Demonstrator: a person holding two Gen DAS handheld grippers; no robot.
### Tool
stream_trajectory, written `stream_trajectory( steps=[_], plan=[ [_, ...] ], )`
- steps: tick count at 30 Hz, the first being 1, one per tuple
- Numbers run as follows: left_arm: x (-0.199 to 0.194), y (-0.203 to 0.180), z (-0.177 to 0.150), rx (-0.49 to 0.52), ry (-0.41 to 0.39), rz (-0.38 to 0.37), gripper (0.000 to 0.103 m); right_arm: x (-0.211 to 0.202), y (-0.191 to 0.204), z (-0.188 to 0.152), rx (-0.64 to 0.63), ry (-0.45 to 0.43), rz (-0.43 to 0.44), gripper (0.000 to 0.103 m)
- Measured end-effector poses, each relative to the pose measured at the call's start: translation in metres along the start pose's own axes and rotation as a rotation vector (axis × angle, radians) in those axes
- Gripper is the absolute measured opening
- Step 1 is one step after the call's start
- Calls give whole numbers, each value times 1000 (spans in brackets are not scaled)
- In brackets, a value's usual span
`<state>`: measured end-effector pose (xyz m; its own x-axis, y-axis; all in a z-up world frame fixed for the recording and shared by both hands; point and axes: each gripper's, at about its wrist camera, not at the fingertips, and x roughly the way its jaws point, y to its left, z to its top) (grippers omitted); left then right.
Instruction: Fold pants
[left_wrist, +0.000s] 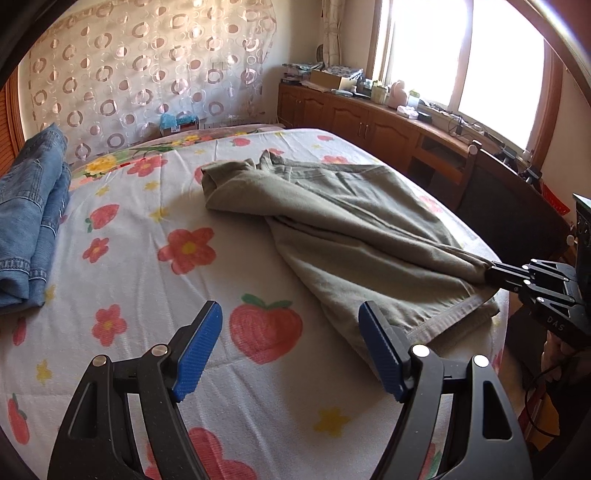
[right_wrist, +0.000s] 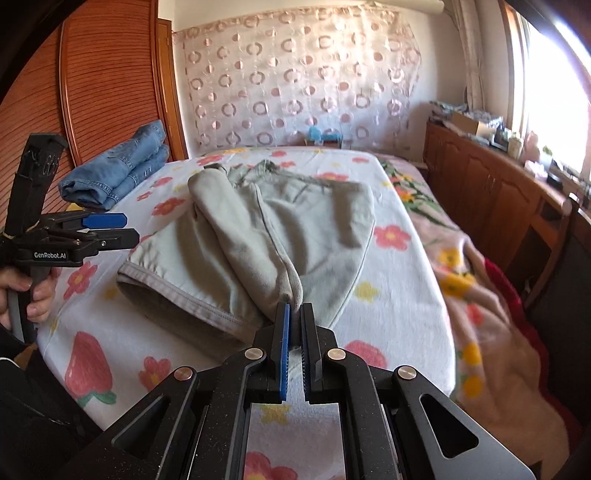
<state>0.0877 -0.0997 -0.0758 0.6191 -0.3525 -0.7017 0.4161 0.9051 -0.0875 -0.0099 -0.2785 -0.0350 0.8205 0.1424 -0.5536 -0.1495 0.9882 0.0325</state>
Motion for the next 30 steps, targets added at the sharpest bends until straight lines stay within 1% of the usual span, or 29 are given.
stream_trajectory(
  steps=[7, 12, 14, 15, 16, 17, 18, 19, 21, 26, 30],
  plan=[
    [9, 0, -7, -4, 30, 4, 77, -9, -13, 6, 3, 20, 18, 5],
    [5, 2, -6, -13, 18, 4, 77, -9, -19, 4, 17, 27, 22, 5],
    [1, 3, -4, -16, 4, 8, 77, -6, -21, 7, 28, 39, 19, 11],
    [-1, 4, -2, -16, -2, 9, 77, -6, -20, 5, 31, 36, 18, 18],
    [-4, 5, 0, -17, -11, 12, 77, -8, -19, 5, 32, 32, 17, 22],
    [-7, 6, 2, -17, -19, 15, 77, -9, -19, 6, 30, 26, 17, 23],
    [-9, 7, 4, -16, -25, 16, 77, -12, -20, 7, 26, 18, 14, 28],
    [-11, 8, 6, -16, -32, 19, 77, -14, -21, 9, 23, 12, 6, 35],
    [-13, 8, 12, -10, -41, 22, 77, -15, -22, 12, 15, 2, -6, 41],
    [-15, 14, 21, -9, -63, 31, 77, -4, -26, 33, 4, -4, -18, 41],
    [-18, 19, 21, -23, -70, 36, 77, 9, -25, 54, -4, -12, 2, 41]
  ],
)
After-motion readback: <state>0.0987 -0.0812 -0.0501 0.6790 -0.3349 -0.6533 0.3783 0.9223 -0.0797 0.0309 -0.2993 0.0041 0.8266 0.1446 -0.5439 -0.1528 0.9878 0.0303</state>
